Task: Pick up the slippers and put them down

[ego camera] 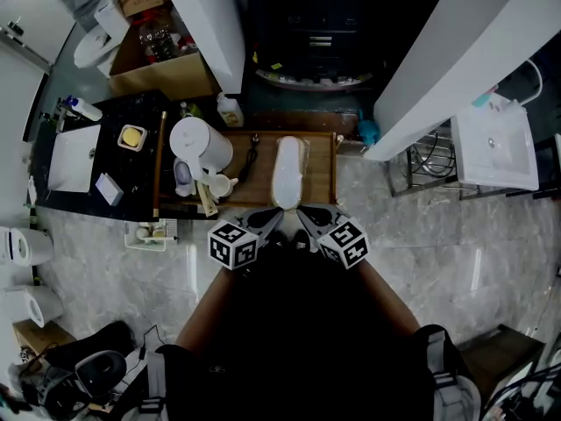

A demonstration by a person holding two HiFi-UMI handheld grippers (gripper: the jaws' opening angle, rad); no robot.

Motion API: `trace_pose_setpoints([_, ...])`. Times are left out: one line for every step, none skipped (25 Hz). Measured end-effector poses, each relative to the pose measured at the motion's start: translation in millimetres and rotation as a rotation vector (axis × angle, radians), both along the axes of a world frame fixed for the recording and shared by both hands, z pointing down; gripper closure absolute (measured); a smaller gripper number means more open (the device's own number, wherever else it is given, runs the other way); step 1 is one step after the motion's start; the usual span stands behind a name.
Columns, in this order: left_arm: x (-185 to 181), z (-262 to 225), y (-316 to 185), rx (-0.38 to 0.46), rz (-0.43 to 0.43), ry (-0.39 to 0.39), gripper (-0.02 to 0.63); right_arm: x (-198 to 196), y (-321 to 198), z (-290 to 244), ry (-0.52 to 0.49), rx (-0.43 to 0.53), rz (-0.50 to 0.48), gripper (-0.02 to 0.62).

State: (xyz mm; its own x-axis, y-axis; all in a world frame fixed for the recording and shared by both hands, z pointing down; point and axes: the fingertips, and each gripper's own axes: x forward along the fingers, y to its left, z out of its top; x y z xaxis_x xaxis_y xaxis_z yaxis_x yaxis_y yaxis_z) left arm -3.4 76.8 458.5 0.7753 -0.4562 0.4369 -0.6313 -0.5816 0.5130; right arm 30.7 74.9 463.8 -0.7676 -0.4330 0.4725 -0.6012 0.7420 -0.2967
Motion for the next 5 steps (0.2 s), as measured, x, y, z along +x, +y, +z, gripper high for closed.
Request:
trace_pose_setpoints([0.6,0.0,-0.1,0.0,0.001,0.0,0.594,0.1,-0.1,0.0,0.0,0.0,-0.001,0.589])
trace_pose_setpoints([1.1,0.2,-0.2,-0.001,0.001,0.0,0.595,0.2,-0.2,0.1,0.0,0.001,-0.003,0.589])
trace_pose_setpoints([1.7,0.5,-0.1,-0.002,0.001,0.0,0.594,0.3,-0.2,0.2,0.0,0.001,-0.005,0.589])
trace_pose_setpoints([2.2,0.8,0.2,-0.004,0.002,0.0,0.595,0.3,-0.2,0.3,0.001,0.002,-0.007,0.589])
trace_pose_setpoints([2.8,1.1,0.5,-0.005,0.002,0.0,0.594,0.3,-0.1,0.5,0.001,0.002,-0.009,0.589])
